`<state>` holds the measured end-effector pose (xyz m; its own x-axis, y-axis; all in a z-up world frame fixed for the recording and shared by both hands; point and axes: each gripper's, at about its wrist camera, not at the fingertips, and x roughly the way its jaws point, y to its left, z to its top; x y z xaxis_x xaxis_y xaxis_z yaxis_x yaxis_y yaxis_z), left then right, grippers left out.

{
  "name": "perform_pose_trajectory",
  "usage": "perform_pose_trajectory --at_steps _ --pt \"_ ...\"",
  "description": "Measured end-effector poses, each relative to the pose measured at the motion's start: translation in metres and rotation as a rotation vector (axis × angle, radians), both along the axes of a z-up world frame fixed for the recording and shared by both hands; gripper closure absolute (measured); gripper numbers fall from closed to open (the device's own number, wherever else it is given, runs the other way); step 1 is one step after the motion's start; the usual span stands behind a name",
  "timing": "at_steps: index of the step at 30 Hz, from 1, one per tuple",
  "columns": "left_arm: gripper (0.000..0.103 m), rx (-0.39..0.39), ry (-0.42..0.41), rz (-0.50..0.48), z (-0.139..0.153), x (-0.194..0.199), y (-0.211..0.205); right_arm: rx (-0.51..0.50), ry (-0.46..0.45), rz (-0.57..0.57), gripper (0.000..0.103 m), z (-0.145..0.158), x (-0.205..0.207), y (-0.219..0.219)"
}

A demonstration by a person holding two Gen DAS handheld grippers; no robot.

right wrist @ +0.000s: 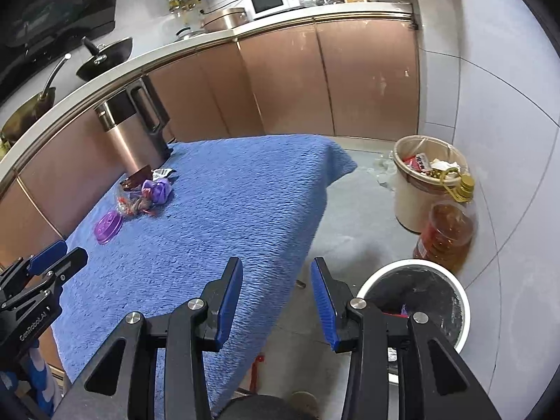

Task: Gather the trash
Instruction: 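Move both tools back to the remaining trash on the towel, then grasp the brown snack wrapper with left tool while right tool grasps clear plastic wrapper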

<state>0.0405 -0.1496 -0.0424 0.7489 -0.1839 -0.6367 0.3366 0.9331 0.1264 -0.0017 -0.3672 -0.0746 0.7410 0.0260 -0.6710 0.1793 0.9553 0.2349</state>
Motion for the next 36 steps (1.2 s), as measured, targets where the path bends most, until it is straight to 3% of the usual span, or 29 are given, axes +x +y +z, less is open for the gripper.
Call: perform_pose_trajectory --at_steps 11,23,28,36 --pt "0.057 -0.071 0.073 0.080 -0.023 0.038 0.055 -0.032 0.028 0.115 0.064 0.003 0.049 0.035" --pt "0.046 -0.112 0.120 0.197 -0.049 0.110 0.144 0.030 0.046 0.352 0.055 -0.011 0.170 0.111" --pt "0.043 -0.141 0.152 0.187 -0.060 0.140 0.155 0.093 0.075 0.394 0.055 -0.029 0.214 0.137" --pt "0.043 -0.170 0.149 0.179 -0.069 0.169 0.158 0.158 0.079 0.382 0.055 -0.048 0.247 0.145"
